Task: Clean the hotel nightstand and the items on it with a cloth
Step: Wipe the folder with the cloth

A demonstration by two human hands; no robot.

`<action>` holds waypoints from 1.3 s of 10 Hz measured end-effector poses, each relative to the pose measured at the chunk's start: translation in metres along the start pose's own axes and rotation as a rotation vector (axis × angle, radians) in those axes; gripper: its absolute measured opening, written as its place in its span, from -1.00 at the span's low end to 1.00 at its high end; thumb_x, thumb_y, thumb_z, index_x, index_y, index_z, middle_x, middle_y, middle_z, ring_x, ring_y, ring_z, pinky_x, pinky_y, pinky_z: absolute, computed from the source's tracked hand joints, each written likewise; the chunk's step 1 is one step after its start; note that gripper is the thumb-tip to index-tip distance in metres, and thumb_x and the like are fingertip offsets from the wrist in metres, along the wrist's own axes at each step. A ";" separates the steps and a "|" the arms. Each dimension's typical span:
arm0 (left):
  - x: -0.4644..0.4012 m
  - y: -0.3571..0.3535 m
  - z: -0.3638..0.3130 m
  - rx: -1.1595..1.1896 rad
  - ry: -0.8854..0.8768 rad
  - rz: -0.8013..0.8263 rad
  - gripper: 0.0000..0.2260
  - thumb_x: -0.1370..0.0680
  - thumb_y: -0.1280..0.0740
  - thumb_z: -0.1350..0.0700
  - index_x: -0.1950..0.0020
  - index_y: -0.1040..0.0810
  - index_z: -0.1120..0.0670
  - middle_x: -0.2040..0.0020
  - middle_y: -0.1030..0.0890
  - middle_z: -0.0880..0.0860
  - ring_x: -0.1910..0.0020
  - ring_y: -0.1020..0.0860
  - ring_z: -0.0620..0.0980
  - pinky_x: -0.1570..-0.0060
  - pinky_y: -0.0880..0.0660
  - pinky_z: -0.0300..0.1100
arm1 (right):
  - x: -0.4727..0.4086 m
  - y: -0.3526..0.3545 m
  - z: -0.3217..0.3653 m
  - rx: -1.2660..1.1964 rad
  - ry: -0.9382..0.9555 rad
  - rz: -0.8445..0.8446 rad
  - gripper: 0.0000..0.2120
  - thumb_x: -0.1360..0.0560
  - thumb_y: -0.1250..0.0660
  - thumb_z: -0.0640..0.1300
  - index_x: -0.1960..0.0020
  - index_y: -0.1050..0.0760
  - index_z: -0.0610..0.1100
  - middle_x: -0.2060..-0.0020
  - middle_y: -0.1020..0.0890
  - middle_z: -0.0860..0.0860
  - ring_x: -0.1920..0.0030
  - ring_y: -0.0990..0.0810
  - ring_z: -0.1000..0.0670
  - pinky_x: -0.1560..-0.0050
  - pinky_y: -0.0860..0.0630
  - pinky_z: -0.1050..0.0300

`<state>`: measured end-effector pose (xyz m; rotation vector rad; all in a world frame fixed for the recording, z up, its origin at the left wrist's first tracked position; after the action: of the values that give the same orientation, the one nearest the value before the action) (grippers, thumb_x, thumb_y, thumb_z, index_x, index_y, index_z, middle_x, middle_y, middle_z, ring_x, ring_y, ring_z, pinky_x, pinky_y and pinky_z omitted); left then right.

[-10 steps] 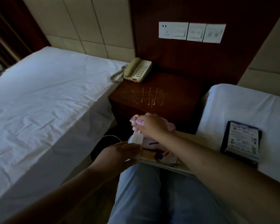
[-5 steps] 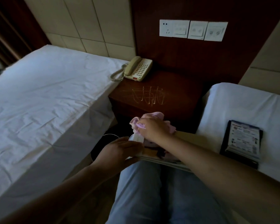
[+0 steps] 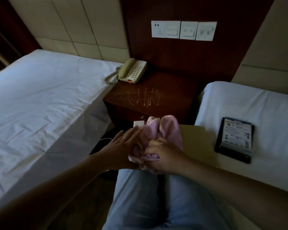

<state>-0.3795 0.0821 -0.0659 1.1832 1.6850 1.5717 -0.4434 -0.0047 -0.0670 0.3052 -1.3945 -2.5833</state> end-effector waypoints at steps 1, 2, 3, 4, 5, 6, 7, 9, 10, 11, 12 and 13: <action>-0.008 -0.008 -0.005 0.038 0.020 0.119 0.15 -0.34 -0.32 -0.52 -0.65 0.22 -0.01 -0.67 0.10 -0.03 -0.64 0.13 -0.06 -0.61 0.11 0.06 | 0.030 0.016 -0.025 -0.175 -0.083 -0.045 -0.73 -0.44 -0.38 0.22 0.07 -0.65 0.04 0.08 -0.65 0.13 0.05 -0.61 0.08 -0.05 -0.55 -0.03; -0.012 -0.018 -0.008 0.034 0.024 0.251 0.11 -0.29 -0.13 -0.60 -0.66 0.14 -0.05 -0.67 0.11 -0.06 -0.64 0.15 -0.04 -0.61 0.13 0.08 | 0.036 0.036 -0.018 -0.300 -0.116 -0.174 -0.75 -0.41 -0.35 0.15 0.08 -0.61 0.00 0.08 -0.56 0.05 0.08 -0.54 -0.10 0.04 -0.54 -0.20; -0.009 -0.023 -0.008 -0.007 0.027 0.327 0.16 -0.21 0.04 -0.65 -0.65 0.20 -0.05 -0.66 0.19 -0.06 -0.63 0.20 -0.04 -0.61 0.18 0.05 | 0.029 0.050 -0.029 -1.471 0.231 -0.317 -0.63 -0.15 -0.36 -0.11 0.10 -0.41 -0.23 0.15 -0.27 -0.29 0.20 -0.32 -0.31 0.28 -0.38 -0.30; -0.011 -0.022 -0.011 -0.067 0.049 0.300 0.01 -0.40 -0.03 -0.57 -0.65 0.21 -0.03 -0.66 0.19 -0.06 -0.63 0.19 -0.05 -0.60 0.20 -0.01 | -0.016 0.020 -0.098 -1.490 -0.071 0.090 -0.49 -0.13 -0.38 -0.20 -0.09 -0.55 -0.23 -0.08 -0.33 -0.25 -0.05 -0.38 -0.35 0.01 -0.48 -0.32; -0.015 -0.023 -0.012 -0.018 0.084 0.248 0.02 -0.36 0.27 -0.60 -0.66 0.18 0.01 -0.67 0.13 -0.02 -0.63 0.17 -0.07 -0.61 0.15 -0.02 | -0.034 0.000 -0.101 -1.601 -0.196 0.554 -0.34 -0.23 -0.44 -0.14 -0.30 -0.34 -0.16 -0.23 -0.31 -0.25 -0.20 -0.36 -0.36 -0.12 -0.48 -0.32; -0.011 -0.029 -0.008 0.060 0.114 0.226 0.09 -0.30 0.34 -0.63 -0.66 0.19 0.03 -0.67 0.13 0.01 -0.63 0.16 -0.07 -0.62 0.10 -0.01 | -0.033 0.006 -0.075 -1.287 -0.316 0.441 -0.40 -0.27 -0.43 -0.16 -0.26 -0.32 -0.21 -0.17 -0.37 -0.24 -0.21 -0.39 -0.22 -0.14 -0.45 -0.30; -0.005 -0.033 -0.006 0.034 0.134 0.192 0.04 -0.34 0.28 -0.61 -0.66 0.16 0.01 -0.67 0.10 0.01 -0.63 0.15 -0.06 -0.62 0.10 0.00 | -0.023 0.031 -0.048 -0.152 -0.358 0.038 -0.69 -0.48 -0.38 -0.04 -0.20 -0.57 -0.10 -0.11 -0.56 -0.07 -0.15 -0.47 0.01 -0.07 -0.48 -0.12; 0.025 -0.030 0.000 0.020 0.178 0.126 0.00 -0.38 0.22 -0.61 -0.66 0.11 -0.01 -0.67 0.02 0.00 -0.64 0.08 -0.04 -0.61 0.02 0.03 | -0.041 0.026 -0.024 0.135 -0.194 -0.197 -0.62 -0.48 -0.19 0.10 -0.24 -0.54 0.07 -0.16 -0.59 0.08 -0.18 -0.55 -0.04 -0.16 -0.49 -0.01; 0.045 -0.027 0.002 0.033 0.196 0.086 -0.05 -0.40 0.15 -0.59 -0.65 0.07 -0.07 -0.65 -0.04 -0.04 -0.63 -0.01 -0.04 -0.61 0.03 0.04 | -0.034 0.015 -0.003 0.232 -0.138 -0.258 -0.64 -0.52 -0.25 0.08 -0.29 -0.53 0.05 -0.20 -0.59 0.08 -0.19 -0.53 -0.03 -0.18 -0.48 0.01; 0.051 -0.030 0.004 0.007 0.217 0.130 -0.03 -0.34 0.31 -0.60 -0.65 0.10 -0.12 -0.64 -0.02 -0.06 -0.62 0.01 -0.02 -0.60 0.16 0.09 | -0.033 -0.002 -0.001 0.221 -0.064 -0.104 -0.66 -0.48 -0.20 0.13 -0.17 -0.57 0.06 -0.16 -0.59 0.07 -0.19 -0.52 -0.05 -0.21 -0.48 -0.05; 0.045 -0.032 0.009 -0.025 0.218 0.130 -0.08 -0.39 0.25 -0.57 -0.65 0.14 -0.11 -0.64 0.01 -0.07 -0.63 0.04 -0.01 -0.59 0.22 0.11 | -0.048 0.011 -0.009 0.097 0.090 0.097 -0.74 -0.48 -0.32 0.05 -0.05 -0.59 -0.09 -0.09 -0.56 -0.14 -0.12 -0.53 -0.19 -0.09 -0.51 -0.09; 0.043 -0.037 0.013 -0.027 0.227 0.151 0.01 -0.31 0.34 -0.62 -0.65 0.20 -0.09 -0.66 0.11 -0.08 -0.64 0.14 -0.03 -0.59 0.18 0.17 | -0.071 0.047 -0.063 0.342 -0.336 -0.128 -0.75 -0.54 -0.34 0.03 -0.16 -0.59 -0.05 -0.10 -0.61 -0.08 -0.14 -0.56 -0.18 -0.10 -0.49 -0.10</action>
<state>-0.3966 0.1283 -0.0965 1.1791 1.7420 1.8767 -0.3546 -0.0619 -0.0551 0.0025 -2.0007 -2.5724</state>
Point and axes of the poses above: each hand's wrist, its own x-axis away from the middle knuckle, its own y-axis out of the back of the hand, z = x × y, the point moved 10 cm from there along -x, towards the middle knuckle
